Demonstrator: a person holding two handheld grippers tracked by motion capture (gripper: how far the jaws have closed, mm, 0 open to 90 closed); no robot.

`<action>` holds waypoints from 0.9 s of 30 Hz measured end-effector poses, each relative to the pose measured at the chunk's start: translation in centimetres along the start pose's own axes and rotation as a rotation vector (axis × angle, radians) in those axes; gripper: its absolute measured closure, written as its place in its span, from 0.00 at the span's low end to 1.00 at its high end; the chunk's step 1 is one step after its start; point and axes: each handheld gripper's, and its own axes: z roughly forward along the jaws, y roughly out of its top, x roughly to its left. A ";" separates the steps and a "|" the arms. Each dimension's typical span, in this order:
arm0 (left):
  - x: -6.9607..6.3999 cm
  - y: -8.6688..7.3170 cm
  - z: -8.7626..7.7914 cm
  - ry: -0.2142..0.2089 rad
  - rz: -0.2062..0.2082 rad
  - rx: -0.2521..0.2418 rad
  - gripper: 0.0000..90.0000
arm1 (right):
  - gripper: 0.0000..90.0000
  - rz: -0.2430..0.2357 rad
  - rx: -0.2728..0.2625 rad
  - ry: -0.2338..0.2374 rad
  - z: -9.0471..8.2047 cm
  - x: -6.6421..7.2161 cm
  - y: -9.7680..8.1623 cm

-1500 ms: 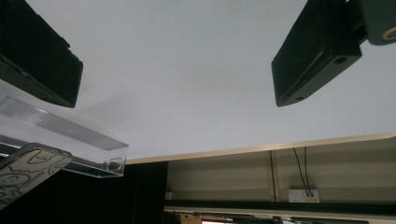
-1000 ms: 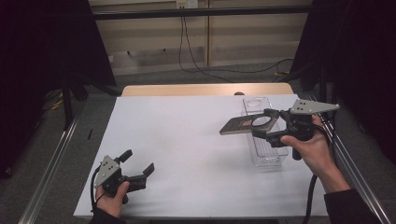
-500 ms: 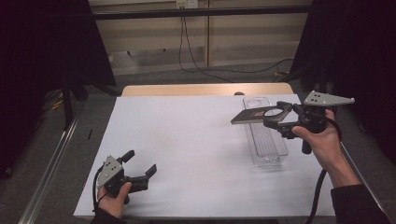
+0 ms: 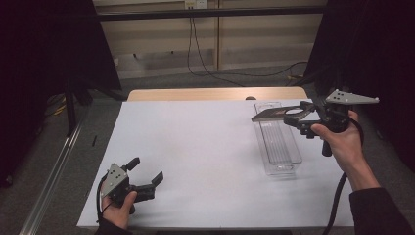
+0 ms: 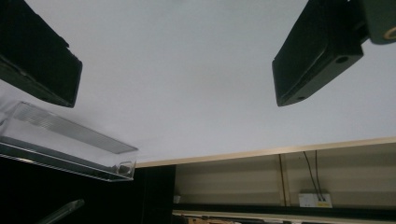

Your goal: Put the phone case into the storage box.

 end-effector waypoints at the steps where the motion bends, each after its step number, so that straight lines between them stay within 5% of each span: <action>1: 0.0 0.0 0.0 0.001 -0.005 -0.003 0.02 | 0.13 0.001 0.005 -0.010 0.0 -0.2 0.0; 27: 0.7 -0.2 0.0 0.026 -0.021 -0.001 0.02 | 0.13 0.021 0.112 -0.200 2.3 -1.8 -0.4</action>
